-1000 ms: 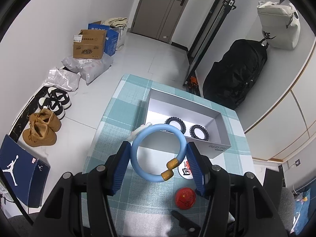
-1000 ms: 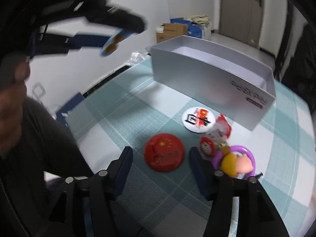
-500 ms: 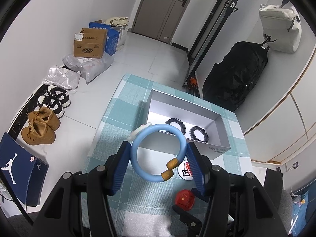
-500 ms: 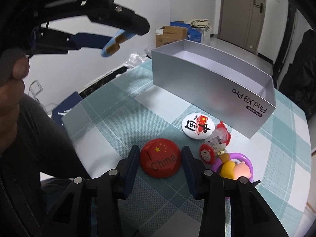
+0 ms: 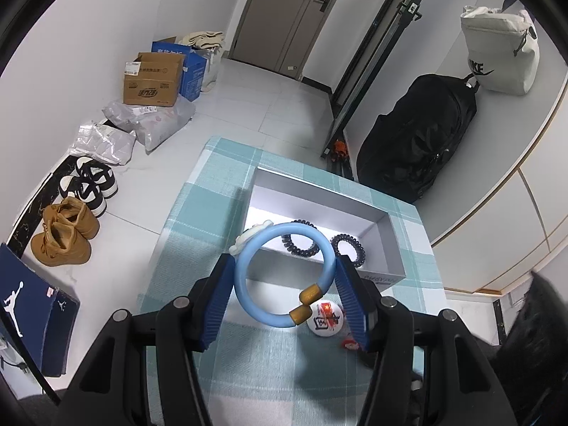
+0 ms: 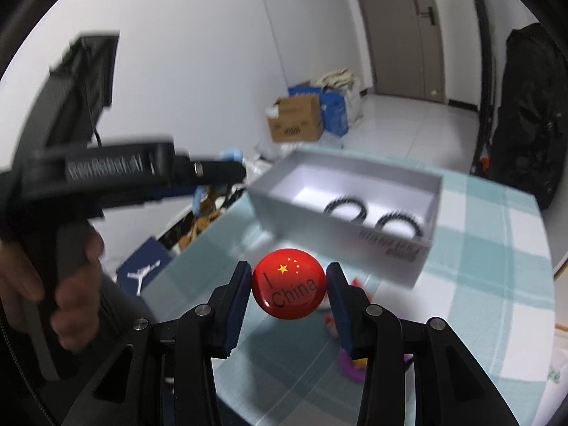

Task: Organize jewelry
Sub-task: 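Lower the blue ring and red badge into the box and open both grippers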

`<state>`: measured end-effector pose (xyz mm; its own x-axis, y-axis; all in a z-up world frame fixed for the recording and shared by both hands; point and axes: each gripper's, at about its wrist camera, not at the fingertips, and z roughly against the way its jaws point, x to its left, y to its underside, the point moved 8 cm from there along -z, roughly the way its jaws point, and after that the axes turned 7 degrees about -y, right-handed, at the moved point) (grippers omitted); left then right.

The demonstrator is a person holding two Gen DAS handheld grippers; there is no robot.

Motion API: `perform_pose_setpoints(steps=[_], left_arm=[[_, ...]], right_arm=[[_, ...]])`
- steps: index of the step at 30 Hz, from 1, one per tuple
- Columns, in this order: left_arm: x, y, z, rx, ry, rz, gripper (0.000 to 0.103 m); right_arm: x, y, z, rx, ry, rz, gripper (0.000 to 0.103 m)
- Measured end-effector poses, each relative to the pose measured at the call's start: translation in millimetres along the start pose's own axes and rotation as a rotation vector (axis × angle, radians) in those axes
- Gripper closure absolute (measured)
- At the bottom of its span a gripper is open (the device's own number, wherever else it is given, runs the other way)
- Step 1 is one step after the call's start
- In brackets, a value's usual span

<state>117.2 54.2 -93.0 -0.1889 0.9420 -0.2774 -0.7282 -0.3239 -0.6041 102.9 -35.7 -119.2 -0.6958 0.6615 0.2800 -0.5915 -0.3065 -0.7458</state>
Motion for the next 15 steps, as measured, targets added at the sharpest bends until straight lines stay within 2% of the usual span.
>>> perform_pose_setpoints(steps=[7,15], left_arm=[[-12.0,-13.4,-9.6,0.002,0.03,-0.001,0.051],[-28.2,-28.0,-36.5,0.04,0.037,-0.026,0.051]], right_arm=[[-14.0,-39.8,24.9,-0.106,-0.009,-0.013,0.061],[-45.7,-68.3,21.3,-0.138,-0.022,-0.073,0.061]])
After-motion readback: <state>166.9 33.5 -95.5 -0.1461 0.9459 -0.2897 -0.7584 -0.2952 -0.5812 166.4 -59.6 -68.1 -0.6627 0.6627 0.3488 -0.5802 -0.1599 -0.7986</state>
